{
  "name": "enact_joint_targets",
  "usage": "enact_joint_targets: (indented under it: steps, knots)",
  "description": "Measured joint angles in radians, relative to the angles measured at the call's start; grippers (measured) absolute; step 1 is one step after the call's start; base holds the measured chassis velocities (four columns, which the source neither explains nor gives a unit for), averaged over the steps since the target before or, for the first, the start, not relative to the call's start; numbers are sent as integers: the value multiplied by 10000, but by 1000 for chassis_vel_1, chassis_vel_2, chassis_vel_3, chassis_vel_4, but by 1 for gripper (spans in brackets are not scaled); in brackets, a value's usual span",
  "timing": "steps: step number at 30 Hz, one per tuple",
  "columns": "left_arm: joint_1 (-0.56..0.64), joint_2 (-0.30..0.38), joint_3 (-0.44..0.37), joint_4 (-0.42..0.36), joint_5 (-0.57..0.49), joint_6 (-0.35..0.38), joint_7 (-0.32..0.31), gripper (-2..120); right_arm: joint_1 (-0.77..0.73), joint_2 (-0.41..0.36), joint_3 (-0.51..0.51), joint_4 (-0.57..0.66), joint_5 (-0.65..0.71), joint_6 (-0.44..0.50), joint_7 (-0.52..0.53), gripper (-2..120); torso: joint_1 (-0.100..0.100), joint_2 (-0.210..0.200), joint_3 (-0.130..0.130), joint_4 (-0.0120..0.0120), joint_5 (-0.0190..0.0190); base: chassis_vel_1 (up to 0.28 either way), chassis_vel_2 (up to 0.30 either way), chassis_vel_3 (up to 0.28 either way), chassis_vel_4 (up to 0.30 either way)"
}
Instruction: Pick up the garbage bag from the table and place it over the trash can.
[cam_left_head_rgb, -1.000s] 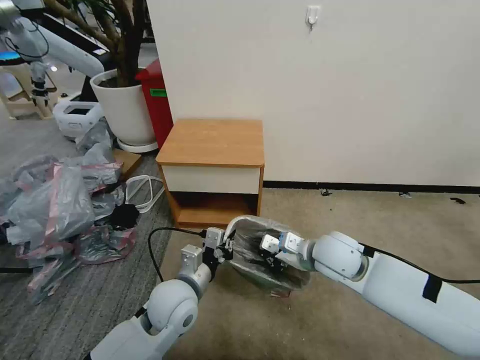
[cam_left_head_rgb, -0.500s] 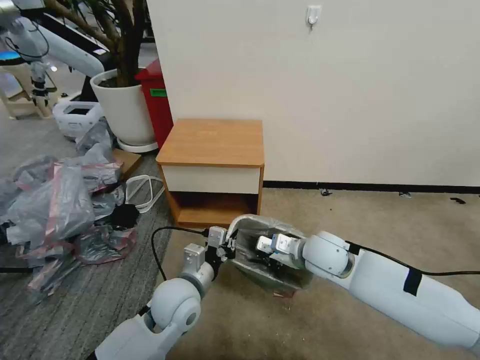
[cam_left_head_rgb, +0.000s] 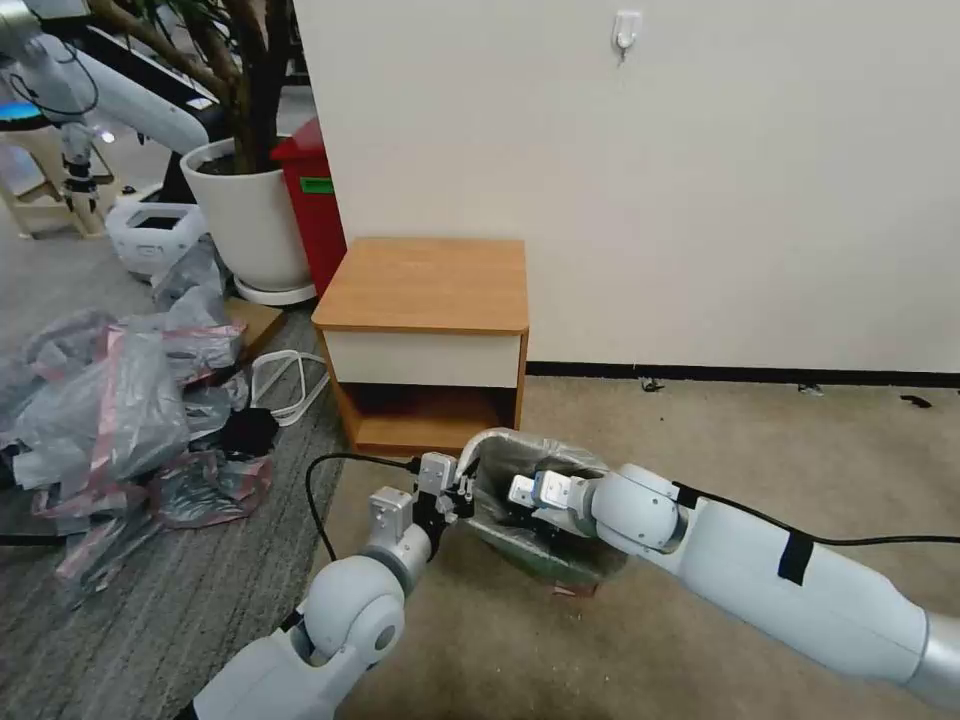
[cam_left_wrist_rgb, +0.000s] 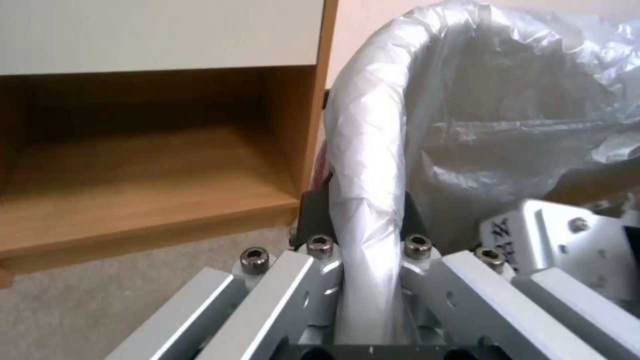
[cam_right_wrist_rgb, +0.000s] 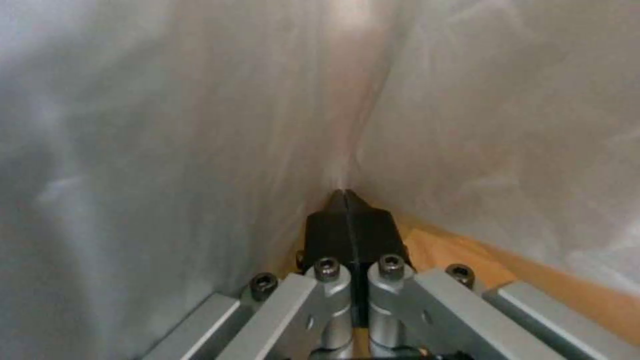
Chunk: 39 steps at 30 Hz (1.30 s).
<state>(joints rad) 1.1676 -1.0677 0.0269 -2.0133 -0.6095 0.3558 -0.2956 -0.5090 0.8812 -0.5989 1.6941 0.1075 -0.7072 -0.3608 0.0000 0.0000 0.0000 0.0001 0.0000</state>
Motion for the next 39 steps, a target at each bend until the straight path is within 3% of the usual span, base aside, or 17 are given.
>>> enact_joint_targets:
  steps: [39]
  knots:
    - [-91,29,24,-113,-582,-5,-66,3,-344,84,90,-566,-518,6,-26,0,0,0,0,-1,0,0,0,0,0]
